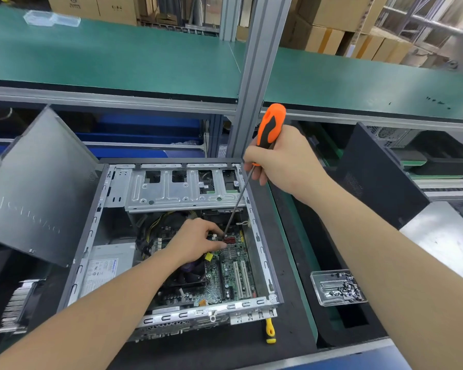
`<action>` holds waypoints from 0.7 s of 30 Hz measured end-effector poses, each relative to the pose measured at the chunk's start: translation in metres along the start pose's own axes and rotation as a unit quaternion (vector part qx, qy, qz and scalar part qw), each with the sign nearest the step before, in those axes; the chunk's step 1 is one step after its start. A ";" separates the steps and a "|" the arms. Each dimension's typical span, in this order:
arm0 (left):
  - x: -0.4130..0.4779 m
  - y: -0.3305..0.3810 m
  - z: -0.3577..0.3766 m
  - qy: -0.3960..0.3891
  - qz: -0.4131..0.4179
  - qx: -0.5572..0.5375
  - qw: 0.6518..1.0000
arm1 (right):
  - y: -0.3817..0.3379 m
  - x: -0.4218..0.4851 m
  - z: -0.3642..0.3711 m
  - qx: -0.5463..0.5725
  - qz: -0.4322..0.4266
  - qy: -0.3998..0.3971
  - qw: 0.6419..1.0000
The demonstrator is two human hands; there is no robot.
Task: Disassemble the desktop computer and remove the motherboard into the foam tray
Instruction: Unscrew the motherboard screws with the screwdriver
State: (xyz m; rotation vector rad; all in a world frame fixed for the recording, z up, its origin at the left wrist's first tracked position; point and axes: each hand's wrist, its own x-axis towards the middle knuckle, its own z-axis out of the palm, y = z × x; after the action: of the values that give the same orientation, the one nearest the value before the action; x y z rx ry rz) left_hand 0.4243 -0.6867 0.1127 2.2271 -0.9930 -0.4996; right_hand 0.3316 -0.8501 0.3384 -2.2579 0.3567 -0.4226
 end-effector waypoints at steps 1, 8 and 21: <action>0.000 0.000 0.001 0.002 0.000 -0.004 1.000 | -0.001 0.000 -0.001 -0.001 -0.001 0.000 1.000; 0.000 -0.003 0.000 -0.007 0.007 0.040 0.999 | -0.005 -0.003 -0.005 -0.008 -0.002 0.009 1.000; -0.010 0.032 -0.026 -0.047 -0.190 -0.590 0.784 | 0.026 -0.019 0.028 -0.119 -0.030 0.036 0.992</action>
State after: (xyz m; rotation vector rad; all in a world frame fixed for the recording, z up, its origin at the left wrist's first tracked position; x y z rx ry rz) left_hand 0.4160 -0.6849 0.1543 1.2000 -0.0845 -1.0532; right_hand 0.3233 -0.8411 0.2973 -2.4956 0.3967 -0.5177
